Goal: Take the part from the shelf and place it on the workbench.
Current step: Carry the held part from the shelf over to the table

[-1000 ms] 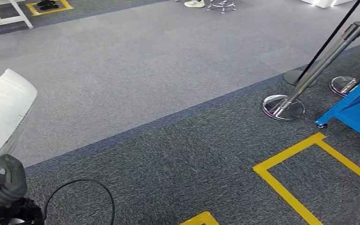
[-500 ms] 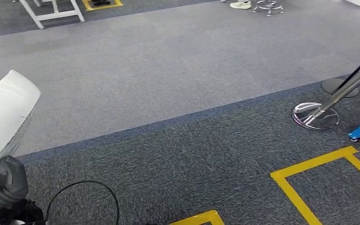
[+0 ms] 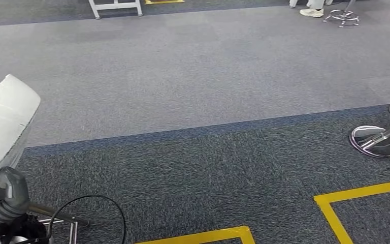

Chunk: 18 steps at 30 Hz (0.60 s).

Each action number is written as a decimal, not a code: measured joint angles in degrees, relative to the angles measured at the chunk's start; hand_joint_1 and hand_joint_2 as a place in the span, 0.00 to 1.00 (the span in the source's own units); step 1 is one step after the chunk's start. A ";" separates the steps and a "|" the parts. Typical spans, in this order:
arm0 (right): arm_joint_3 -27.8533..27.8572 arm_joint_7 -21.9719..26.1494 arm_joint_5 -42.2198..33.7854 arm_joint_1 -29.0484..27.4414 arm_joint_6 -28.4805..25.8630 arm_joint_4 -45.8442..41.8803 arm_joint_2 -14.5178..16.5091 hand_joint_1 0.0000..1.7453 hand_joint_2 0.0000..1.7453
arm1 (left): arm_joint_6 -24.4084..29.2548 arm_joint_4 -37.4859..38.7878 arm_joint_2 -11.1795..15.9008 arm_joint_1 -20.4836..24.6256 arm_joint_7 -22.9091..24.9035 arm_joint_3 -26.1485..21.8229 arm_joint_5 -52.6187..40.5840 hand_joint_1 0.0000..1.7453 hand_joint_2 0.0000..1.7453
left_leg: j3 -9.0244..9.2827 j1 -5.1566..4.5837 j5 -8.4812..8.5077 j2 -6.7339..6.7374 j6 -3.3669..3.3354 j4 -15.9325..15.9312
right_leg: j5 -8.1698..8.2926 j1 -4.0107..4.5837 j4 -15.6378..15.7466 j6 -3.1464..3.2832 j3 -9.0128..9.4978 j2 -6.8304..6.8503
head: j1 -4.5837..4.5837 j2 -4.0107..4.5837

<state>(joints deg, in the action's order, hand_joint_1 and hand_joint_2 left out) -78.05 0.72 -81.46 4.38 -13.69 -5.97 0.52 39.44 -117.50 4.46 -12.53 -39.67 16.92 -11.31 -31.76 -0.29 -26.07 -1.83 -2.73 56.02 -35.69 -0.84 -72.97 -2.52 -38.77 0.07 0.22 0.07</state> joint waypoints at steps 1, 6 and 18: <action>0.00 0.00 0.01 -0.05 0.01 0.00 0.00 0.00 1.00 | -0.01 0.00 0.00 -0.02 0.00 -0.01 0.01 1.00 1.00 | -0.45 -0.12 0.36 -0.78 0.05 0.07 | 0.75 0.08 0.87 0.24 1.07 -0.12 | 0.00 0.00; 0.00 0.00 0.01 0.01 -0.02 0.01 -0.09 0.00 1.00 | -0.01 0.00 0.00 0.04 0.00 -0.01 0.00 1.00 1.00 | -1.82 -0.26 1.53 -4.11 0.96 0.83 | 5.30 0.27 16.85 1.41 11.52 -4.71 | 0.00 0.00; 0.00 0.02 -0.01 -0.39 -0.05 0.00 -0.09 0.00 1.00 | 0.04 0.02 0.13 -0.12 0.00 0.06 0.03 1.00 1.00 | -4.31 0.98 -2.89 2.62 3.91 10.56 | 5.70 0.36 17.93 2.37 11.09 4.84 | 0.47 0.00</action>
<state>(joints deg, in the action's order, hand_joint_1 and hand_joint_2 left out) -78.05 0.74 -81.46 3.99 -13.74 -5.97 0.44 39.48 -117.49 4.59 -12.64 -39.67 16.98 -11.28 -36.07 0.69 -28.96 0.80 1.18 66.58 -29.99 -0.48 -55.04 -0.15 -27.68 4.91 0.69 0.07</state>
